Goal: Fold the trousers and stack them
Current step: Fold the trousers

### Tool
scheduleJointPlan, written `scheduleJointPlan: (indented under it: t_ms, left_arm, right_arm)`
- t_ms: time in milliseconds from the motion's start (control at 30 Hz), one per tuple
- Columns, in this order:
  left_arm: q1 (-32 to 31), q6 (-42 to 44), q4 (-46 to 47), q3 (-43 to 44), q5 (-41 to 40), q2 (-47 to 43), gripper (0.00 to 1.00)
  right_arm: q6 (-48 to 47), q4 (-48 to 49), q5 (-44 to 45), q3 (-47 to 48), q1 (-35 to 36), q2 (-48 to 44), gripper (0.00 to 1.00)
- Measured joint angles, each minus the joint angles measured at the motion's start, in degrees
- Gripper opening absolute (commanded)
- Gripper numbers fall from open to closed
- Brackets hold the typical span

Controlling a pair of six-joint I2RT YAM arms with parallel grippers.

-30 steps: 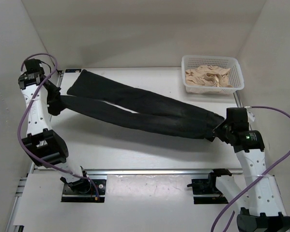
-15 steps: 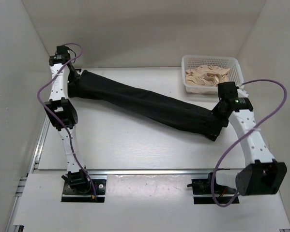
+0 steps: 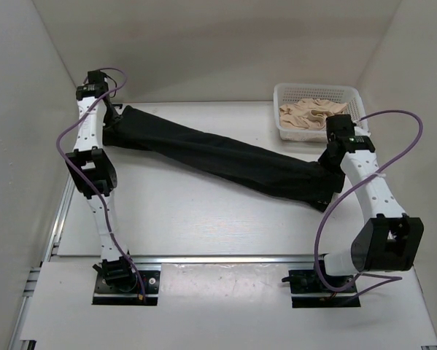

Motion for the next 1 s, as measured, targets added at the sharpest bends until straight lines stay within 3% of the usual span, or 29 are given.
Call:
scheduleJointPlan:
  t_ms: [300,600,833,1000]
  left_arm:
    - [0.37,0.83,0.07,-16.87,-5.75,-18.34,0.1]
    - [6.21,-0.9,-1.16,-35.56,-6.99,-40.61,0.1]
    - [6.69,-0.81,-1.29,-37.0,-6.51,-45.42,0.1]
    - [4.46,0.7,-3.17,-30.8,-5.95,-39.89,0.1]
  right_arm:
    - [-0.11,-3.1,-0.87,-5.42,-0.37,-13.14,0.0]
    - [0.81,-11.52,-3.06,-6.27,-0.37,-28.26,0.0]
    - [2.1,-18.08,-3.1,-6.23,-0.42,-32.24,0.0]
    - [3.06,-20.96,-2.1,-6.01,-0.44,-31.89,0.0]
